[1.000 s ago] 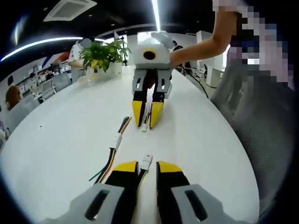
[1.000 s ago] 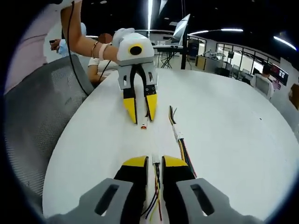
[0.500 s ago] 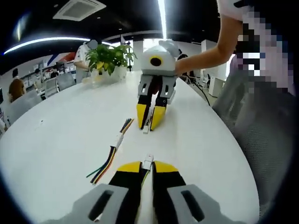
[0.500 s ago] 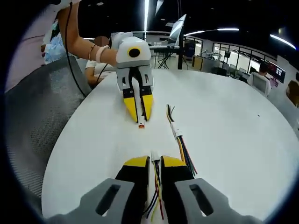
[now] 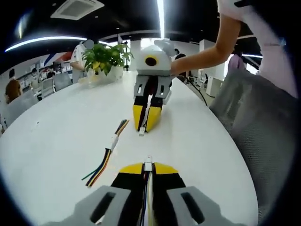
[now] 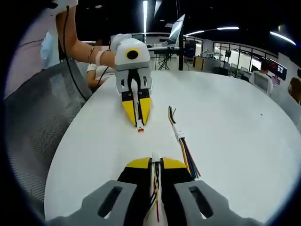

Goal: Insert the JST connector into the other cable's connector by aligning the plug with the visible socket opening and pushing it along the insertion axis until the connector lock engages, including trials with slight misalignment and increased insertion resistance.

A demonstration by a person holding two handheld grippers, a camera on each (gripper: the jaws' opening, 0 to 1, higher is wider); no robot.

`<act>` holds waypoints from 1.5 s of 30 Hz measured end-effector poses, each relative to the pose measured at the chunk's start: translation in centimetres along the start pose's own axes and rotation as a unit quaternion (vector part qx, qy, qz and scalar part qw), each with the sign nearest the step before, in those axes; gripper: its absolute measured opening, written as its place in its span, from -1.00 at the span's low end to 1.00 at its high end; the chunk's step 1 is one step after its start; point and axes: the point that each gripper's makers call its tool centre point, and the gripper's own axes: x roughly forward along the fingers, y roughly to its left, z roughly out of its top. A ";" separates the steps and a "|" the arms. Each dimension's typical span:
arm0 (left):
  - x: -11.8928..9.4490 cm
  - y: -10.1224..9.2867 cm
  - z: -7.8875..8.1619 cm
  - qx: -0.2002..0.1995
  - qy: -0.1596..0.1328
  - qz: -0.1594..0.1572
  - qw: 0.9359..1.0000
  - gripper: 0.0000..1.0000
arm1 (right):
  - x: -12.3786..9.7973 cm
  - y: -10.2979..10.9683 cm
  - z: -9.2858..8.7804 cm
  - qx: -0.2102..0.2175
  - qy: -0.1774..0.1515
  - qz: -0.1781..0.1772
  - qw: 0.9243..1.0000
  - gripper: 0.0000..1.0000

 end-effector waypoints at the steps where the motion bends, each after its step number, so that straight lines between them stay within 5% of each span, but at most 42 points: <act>1: 0.0 -0.1 0.0 0.002 0.003 0.000 1.000 -1.00 | 0.0 0.1 0.2 0.001 0.000 0.001 1.000 -0.93; 12: -1.1 0.0 0.6 0.028 0.023 -0.005 0.999 -1.00 | -1.0 1.1 2.2 0.002 0.003 0.016 1.000 -0.93; 45: -1.5 1.5 4.3 0.057 0.009 -0.008 0.998 -1.00 | -0.9 0.8 5.2 -0.030 0.015 0.038 0.999 -0.94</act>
